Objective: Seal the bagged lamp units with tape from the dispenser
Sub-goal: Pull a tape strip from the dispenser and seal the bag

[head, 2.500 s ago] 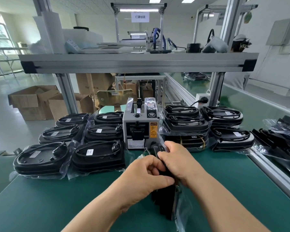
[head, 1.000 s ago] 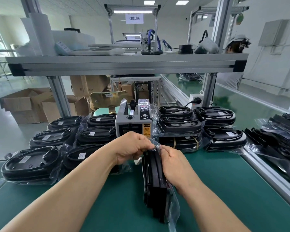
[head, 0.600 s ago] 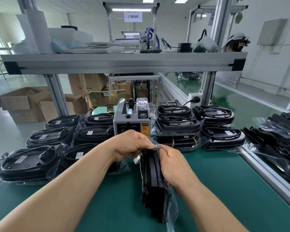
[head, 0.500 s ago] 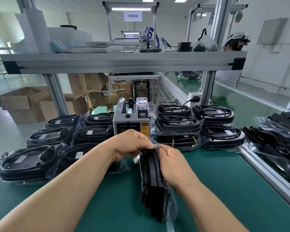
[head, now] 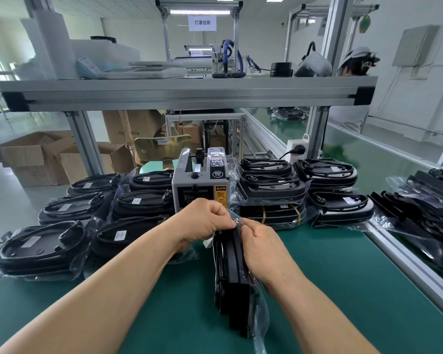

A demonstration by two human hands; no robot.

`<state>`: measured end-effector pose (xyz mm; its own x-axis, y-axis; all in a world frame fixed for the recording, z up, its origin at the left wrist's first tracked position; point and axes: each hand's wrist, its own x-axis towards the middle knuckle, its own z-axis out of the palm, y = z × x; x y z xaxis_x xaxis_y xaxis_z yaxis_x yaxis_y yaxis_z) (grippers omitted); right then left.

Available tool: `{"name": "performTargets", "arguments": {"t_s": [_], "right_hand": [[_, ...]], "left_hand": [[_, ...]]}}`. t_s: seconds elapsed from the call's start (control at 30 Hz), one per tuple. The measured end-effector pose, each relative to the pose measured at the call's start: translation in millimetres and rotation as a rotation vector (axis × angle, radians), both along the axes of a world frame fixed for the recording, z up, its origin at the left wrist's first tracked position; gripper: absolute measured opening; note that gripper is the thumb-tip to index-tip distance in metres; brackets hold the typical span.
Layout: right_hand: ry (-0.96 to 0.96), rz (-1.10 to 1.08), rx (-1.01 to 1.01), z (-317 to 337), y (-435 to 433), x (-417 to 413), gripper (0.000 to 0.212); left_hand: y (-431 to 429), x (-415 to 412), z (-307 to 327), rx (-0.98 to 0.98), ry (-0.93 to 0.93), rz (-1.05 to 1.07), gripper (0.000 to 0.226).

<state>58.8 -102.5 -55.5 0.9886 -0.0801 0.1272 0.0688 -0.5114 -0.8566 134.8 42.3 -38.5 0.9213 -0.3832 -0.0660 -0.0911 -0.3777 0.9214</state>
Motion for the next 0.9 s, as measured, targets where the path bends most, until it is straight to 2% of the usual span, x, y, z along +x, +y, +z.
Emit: {"name": "performTargets", "arguments": {"t_s": [0.07, 0.2, 0.37, 0.47, 0.63, 0.73, 0.9], "right_hand": [[0.008, -0.019, 0.024, -0.6, 0.2, 0.2, 0.031], [0.049, 0.011, 0.071, -2.2, 4.6, 1.2, 0.031], [0.044, -0.005, 0.048, -1.4, 1.6, 0.1, 0.034], [0.022, 0.004, -0.012, -0.8, -0.4, -0.4, 0.035], [0.071, -0.013, 0.005, 0.4, -0.2, -2.3, 0.04], [0.061, 0.032, 0.034, 4.4, 2.3, -6.2, 0.035], [0.127, 0.103, -0.048, 13.6, 3.1, -5.8, 0.048]], "left_hand": [[-2.7, -3.6, -4.8, -0.024, 0.007, 0.079, 0.014], [-12.4, -8.2, -15.2, -0.063, -0.028, 0.293, 0.025], [-15.4, -15.8, -22.1, -0.105, -0.017, 0.343, 0.021], [-14.6, -25.7, -28.8, -0.212, 0.062, 0.326, 0.021], [-12.8, -35.1, -31.6, -0.37, 0.192, 0.313, 0.022], [-16.3, -33.9, -25.4, -0.432, 0.317, 0.371, 0.022], [-20.3, -33.0, -15.4, -0.482, 0.414, 0.487, 0.01]]}}
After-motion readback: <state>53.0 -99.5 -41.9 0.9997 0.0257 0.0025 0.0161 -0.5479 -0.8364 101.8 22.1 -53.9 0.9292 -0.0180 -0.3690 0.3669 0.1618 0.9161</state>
